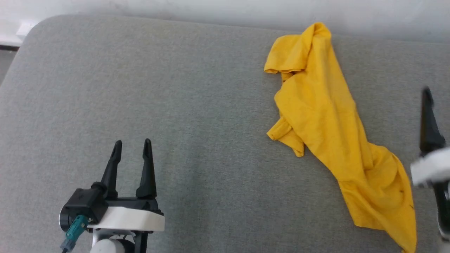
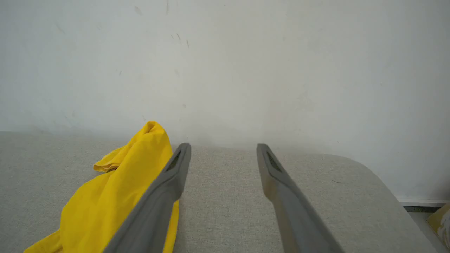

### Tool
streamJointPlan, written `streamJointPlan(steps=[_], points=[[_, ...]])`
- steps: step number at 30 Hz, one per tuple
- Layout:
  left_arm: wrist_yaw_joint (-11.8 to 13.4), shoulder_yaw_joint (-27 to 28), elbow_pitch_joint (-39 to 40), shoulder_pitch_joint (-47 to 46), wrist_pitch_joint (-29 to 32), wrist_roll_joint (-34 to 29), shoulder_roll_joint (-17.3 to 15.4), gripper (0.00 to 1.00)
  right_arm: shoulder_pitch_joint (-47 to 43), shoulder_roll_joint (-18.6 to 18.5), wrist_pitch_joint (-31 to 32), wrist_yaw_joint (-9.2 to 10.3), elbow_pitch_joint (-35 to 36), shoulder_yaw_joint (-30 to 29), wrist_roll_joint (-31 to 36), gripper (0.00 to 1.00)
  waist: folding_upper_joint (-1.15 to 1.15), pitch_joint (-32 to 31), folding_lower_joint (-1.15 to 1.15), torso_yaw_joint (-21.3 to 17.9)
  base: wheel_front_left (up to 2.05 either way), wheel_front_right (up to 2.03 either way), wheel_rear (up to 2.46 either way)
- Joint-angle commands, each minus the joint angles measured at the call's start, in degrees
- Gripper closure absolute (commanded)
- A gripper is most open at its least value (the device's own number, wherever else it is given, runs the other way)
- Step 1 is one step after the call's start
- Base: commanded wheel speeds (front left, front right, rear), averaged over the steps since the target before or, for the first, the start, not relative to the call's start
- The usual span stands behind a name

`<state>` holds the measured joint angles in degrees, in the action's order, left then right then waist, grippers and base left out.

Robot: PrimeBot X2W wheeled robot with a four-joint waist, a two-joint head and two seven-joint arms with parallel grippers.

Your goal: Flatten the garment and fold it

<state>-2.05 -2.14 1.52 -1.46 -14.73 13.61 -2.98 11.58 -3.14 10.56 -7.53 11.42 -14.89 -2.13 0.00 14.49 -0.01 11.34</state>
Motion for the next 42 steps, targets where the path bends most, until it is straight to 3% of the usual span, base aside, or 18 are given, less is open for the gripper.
streamJointPlan(steps=[1,5,10,17,21,26,33,42], points=[[-0.4,0.4,0.6,0.9,-0.3,-0.4,0.1,0.0,-3.5,0.2,-2.0,0.04,1.3,-1.0,-1.6,0.0,0.0,-1.3,0.01,-1.8,0.0,0.0,0.0],[-0.6,1.2,1.8,2.1,-0.3,-0.3,0.1,0.0,-12.3,0.2,-7.8,0.04,2.0,-3.3,-5.6,0.0,0.0,-1.2,0.01,-3.2,0.0,0.0,0.0],[-0.4,1.8,3.2,3.8,-0.3,0.0,0.1,0.0,-19.0,0.2,-15.4,0.04,-0.3,-1.9,-9.1,0.0,0.0,-1.2,0.01,-4.7,0.0,0.0,0.0],[-0.8,0.9,3.1,3.7,-0.3,-2.1,0.1,0.0,-19.6,0.3,-20.4,0.04,-3.2,-0.7,-10.3,0.0,0.0,-1.4,0.01,-5.7,0.0,0.0,0.0],[-2.7,-2.6,1.7,-0.3,0.1,-5.0,-1.3,0.0,-18.1,0.3,-20.8,0.04,-3.4,-1.0,-9.7,0.0,0.0,-0.6,0.01,-5.6,0.0,0.0,0.0],[-4.8,-10.5,-1.0,-9.6,9.3,-5.8,-3.8,0.0,-15.5,0.3,-21.3,0.04,-3.8,-1.5,-8.7,0.0,0.0,1.6,0.01,-5.3,0.0,0.0,0.0],[-5.4,-21.8,-4.6,-22.3,24.8,-4.2,-6.0,0.0,-11.8,0.3,-22.5,0.04,-5.0,-2.9,-7.9,0.0,0.0,6.4,0.01,-5.4,0.0,0.0,0.0],[-5.4,-28.6,-7.0,-28.8,35.6,1.4,-6.8,0.0,-9.3,0.3,-23.3,0.04,-6.7,-2.9,-8.1,0.0,0.0,10.0,0.01,-7.5,0.0,0.0,0.0]])
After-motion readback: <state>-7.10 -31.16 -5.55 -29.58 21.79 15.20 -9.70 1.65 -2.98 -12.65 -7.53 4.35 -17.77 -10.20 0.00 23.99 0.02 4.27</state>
